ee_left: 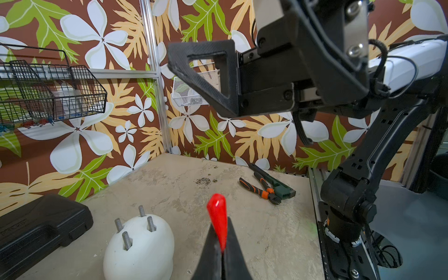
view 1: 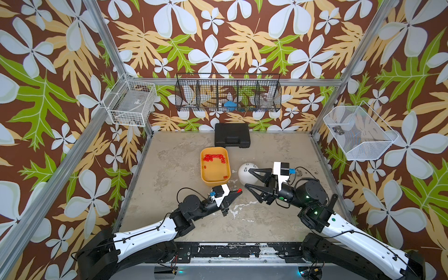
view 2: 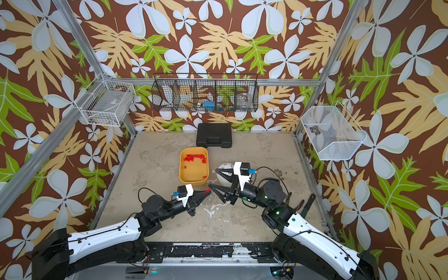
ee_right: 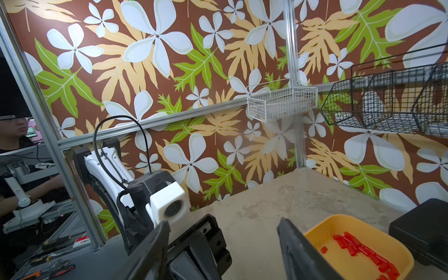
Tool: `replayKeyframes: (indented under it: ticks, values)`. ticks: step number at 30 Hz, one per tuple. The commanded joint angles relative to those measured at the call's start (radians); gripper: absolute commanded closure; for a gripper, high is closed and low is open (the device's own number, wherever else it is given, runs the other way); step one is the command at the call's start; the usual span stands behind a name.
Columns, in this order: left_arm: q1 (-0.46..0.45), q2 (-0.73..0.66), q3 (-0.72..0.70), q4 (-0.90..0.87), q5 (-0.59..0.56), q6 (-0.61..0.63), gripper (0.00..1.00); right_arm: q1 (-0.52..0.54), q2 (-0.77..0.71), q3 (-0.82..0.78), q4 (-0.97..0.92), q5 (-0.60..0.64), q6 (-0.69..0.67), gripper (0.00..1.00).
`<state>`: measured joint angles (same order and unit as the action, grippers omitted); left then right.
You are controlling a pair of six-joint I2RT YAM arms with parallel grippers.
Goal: Cover the protruding screws with screw protection sleeves
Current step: Pick up the screw protection sleeve from the center of the board.
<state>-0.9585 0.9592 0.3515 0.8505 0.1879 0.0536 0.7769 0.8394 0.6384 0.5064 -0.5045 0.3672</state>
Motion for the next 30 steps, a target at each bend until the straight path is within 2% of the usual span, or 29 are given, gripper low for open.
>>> replayKeyframes:
  ticks: [1,5,9,13,18,21,30]
  values:
    - [0.001,-0.020,-0.012,0.049,-0.013,0.012,1.00,-0.001,0.000,-0.008,-0.076,-0.076,0.001,0.25]
    - [0.001,-0.056,-0.061,0.132,-0.037,0.005,1.00,-0.002,-0.007,-0.058,-0.009,-0.142,0.028,0.31]
    - [0.001,-0.065,-0.056,0.103,-0.054,0.014,1.00,0.001,0.013,-0.065,0.020,-0.145,0.056,0.37]
    - [0.001,-0.064,-0.055,0.104,-0.051,0.014,1.00,0.003,0.058,-0.039,0.026,-0.169,0.061,0.38]
    - [0.000,-0.053,-0.050,0.105,-0.039,0.014,1.00,0.027,0.102,-0.015,0.020,-0.156,0.043,0.40]
    - [0.000,-0.046,-0.046,0.102,-0.035,0.015,1.00,0.028,0.125,-0.007,0.025,-0.153,0.040,0.45]
    - [0.000,-0.048,-0.043,0.098,-0.021,0.010,1.00,0.028,0.147,-0.004,0.013,-0.119,0.019,0.47]
